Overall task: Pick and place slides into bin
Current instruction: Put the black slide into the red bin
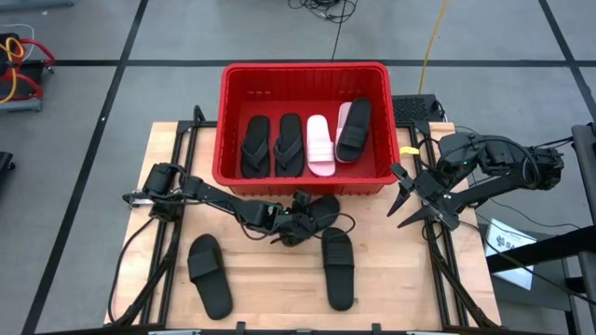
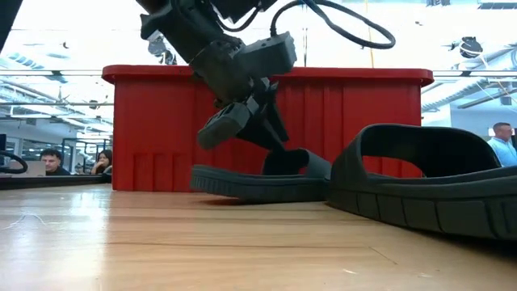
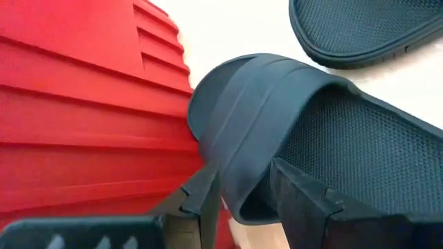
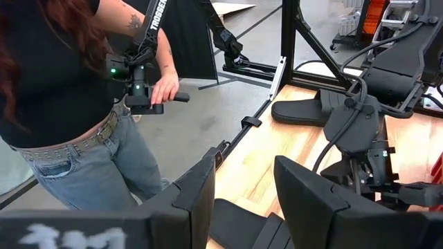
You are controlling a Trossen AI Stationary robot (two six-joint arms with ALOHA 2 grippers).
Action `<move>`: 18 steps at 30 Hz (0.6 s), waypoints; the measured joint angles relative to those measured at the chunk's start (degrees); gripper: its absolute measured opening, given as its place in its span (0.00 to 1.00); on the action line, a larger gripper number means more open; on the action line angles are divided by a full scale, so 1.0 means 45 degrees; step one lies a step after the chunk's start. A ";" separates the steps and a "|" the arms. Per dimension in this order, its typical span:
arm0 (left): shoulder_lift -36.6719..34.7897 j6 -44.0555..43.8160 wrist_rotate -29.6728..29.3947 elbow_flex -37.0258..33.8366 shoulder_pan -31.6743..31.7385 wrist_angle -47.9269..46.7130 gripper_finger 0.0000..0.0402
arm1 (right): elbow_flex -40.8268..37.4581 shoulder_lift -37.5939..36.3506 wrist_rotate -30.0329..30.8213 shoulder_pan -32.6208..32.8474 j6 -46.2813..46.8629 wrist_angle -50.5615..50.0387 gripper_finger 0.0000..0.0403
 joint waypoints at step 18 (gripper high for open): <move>0.0000 0.0450 0.0549 0.0000 -0.0033 -0.0246 0.33 | 0.0000 0.0002 0.0000 0.0000 -0.0014 0.0000 0.35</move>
